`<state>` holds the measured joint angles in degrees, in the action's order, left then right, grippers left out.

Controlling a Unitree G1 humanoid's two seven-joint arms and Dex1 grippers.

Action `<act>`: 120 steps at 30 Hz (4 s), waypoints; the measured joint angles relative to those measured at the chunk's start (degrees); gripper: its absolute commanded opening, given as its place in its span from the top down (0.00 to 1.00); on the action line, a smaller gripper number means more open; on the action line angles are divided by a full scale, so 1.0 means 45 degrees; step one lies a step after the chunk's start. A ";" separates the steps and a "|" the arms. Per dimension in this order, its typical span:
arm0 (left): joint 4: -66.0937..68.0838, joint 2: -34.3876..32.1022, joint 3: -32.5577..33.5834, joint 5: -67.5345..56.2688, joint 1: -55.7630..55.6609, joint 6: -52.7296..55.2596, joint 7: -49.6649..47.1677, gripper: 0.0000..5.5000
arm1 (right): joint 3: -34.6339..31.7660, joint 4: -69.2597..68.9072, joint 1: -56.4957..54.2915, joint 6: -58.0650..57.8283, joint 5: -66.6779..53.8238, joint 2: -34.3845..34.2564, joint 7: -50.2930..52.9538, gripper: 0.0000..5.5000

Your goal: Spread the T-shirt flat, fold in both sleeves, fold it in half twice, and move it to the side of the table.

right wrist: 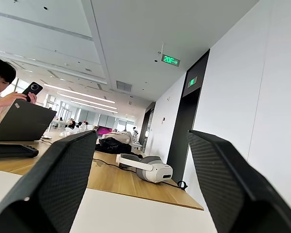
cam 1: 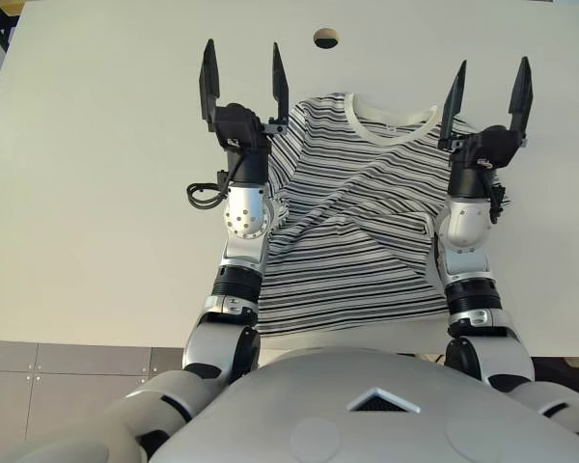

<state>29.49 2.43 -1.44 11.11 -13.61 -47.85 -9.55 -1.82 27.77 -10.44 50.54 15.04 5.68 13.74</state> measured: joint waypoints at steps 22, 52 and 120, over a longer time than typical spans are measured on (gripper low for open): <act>0.3432 -0.5825 -0.5065 0.8469 -0.4401 0.2572 0.2428 0.27 | -0.0996 -0.3286 -0.0096 -0.0294 0.0189 0.0914 0.0287 0.37; 0.5601 -0.7273 -0.4677 0.6104 -0.4655 0.3756 -0.1971 0.27 | 0.0632 -0.7910 0.3785 -0.2195 0.0007 0.3482 -0.4696 0.37; -0.8816 -1.0804 -0.0989 -0.3255 0.6526 0.1299 0.8025 0.27 | 0.4023 0.8210 -0.5682 -0.3712 0.2267 0.4602 -0.6568 0.37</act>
<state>-10.19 -46.19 -5.89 -3.54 15.76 -42.00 26.56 16.28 64.71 -36.00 33.83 25.24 26.39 -15.82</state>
